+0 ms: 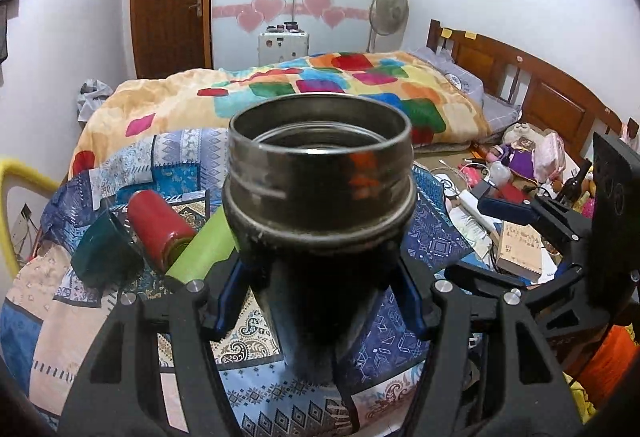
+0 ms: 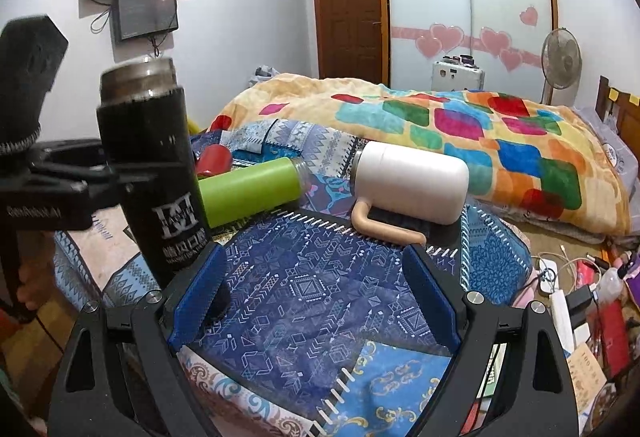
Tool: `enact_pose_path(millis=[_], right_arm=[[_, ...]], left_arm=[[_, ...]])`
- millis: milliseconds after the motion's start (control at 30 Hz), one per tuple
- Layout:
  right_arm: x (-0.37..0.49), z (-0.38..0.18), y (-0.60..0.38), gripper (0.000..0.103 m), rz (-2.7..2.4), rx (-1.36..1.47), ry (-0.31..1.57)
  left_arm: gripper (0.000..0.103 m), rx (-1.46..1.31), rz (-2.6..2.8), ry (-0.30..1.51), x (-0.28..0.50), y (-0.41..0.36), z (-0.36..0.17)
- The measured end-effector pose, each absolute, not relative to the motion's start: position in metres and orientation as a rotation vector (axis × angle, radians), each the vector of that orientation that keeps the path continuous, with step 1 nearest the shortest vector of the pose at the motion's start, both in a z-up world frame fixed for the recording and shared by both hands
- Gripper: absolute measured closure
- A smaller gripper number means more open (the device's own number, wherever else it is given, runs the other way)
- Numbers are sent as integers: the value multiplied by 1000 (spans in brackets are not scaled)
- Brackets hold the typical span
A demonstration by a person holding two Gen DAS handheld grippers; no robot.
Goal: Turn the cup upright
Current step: 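Rotate the left gripper to stand the thermos upright and set it down, then open the left gripper and pull it back from the thermos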
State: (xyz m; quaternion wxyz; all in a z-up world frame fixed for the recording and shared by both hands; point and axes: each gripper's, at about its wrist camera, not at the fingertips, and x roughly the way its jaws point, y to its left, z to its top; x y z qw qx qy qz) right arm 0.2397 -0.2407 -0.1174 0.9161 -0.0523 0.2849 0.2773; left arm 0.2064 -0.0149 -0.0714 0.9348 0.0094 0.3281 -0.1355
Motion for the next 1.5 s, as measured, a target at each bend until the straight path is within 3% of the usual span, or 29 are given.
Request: enact_pose_path(millis=[267,433,600,1267,1333,1433,1500], right_arm=[[237,-116,-236,15,577,-102,586],[230,-108,-236,15,578,-97,570],[212,-91,-236,15,567,-89,521],[63,2,-238,14,479,27,162],[53,5,-238,12,470,37,147],[41,5,-239,1,452,54,127],[36,5,-238,0,434,51,117]], left_arm=[[39,60,-267,652,201,-22,-73],[31,35,-259,654,196,-15,-72],[30,11,-241,623,173,-8,-64],[30,-49,-54,187,-4,19,22],[23,-55,-43,160,-18,20,24],[13,-54,-36,130,-37,18,26],[9,-56,-42,119,-48,18,28]])
